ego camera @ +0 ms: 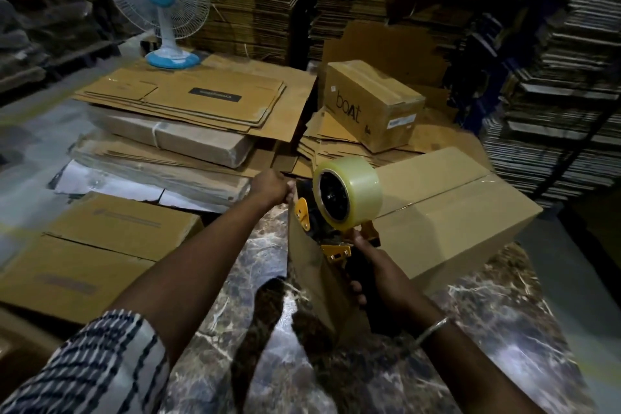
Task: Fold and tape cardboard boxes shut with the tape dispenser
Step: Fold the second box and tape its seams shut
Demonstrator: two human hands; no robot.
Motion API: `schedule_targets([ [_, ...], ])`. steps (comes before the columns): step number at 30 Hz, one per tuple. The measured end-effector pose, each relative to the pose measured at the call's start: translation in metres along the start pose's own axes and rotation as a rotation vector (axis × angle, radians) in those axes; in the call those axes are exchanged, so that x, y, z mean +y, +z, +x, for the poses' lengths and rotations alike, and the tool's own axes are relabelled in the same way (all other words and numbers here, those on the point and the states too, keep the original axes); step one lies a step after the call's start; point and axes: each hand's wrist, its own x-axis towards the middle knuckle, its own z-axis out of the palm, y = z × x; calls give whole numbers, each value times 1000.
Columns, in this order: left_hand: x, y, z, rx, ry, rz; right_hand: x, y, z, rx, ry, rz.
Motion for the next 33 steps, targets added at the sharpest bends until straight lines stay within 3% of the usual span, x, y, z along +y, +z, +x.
schedule_targets([
  [10, -8, 1, 6, 112, 35, 138, -3, 13, 11, -6, 80, -34],
  [18, -20, 7, 13, 71, 8, 71, -1, 19, 13, 34, 99, -47],
  [24, -21, 10, 13, 94, -23, -3, 0, 18, 17, 41, 13, -27],
  [33, -25, 17, 15, -76, -55, -13, 1, 14, 22, 43, 55, -38],
])
